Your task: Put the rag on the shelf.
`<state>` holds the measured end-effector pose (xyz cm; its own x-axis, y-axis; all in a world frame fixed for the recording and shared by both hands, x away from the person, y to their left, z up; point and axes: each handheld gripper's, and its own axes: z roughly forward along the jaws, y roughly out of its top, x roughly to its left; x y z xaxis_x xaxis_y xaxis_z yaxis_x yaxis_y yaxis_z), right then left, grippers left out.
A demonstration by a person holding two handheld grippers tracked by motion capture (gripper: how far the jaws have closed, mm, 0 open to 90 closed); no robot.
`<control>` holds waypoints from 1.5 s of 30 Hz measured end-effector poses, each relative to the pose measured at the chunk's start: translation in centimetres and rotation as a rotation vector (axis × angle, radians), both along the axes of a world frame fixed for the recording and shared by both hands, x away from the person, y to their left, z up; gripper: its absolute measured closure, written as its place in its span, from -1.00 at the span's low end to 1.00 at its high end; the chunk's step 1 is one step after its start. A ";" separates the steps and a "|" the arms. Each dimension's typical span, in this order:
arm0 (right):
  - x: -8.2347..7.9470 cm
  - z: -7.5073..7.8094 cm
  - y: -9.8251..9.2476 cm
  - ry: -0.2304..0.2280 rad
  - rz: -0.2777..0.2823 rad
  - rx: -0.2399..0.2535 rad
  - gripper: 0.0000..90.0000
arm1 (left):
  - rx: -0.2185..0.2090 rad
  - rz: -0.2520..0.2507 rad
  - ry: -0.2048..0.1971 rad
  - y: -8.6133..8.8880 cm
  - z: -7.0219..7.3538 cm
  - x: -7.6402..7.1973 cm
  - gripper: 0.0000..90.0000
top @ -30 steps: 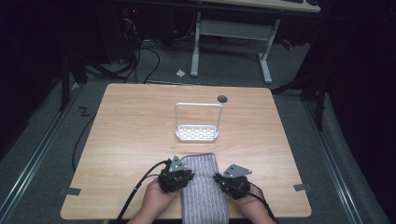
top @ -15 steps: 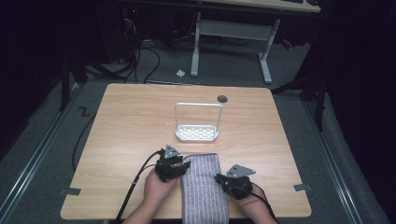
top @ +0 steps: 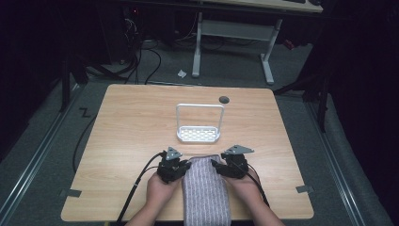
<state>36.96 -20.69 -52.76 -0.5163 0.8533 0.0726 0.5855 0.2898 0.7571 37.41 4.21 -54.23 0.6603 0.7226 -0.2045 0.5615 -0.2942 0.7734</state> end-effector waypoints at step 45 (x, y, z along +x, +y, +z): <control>-7.5 4.0 0.2 -0.482 0.019 0.102 0.85 | -0.196 0.073 -0.406 0.6 5.2 -7.2 0.74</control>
<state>29.43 -20.49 -48.76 -0.5271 0.8444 -0.0958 0.1565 0.2072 0.9657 30.22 4.86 -49.05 0.6637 0.7440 -0.0770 0.2148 -0.0909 0.9724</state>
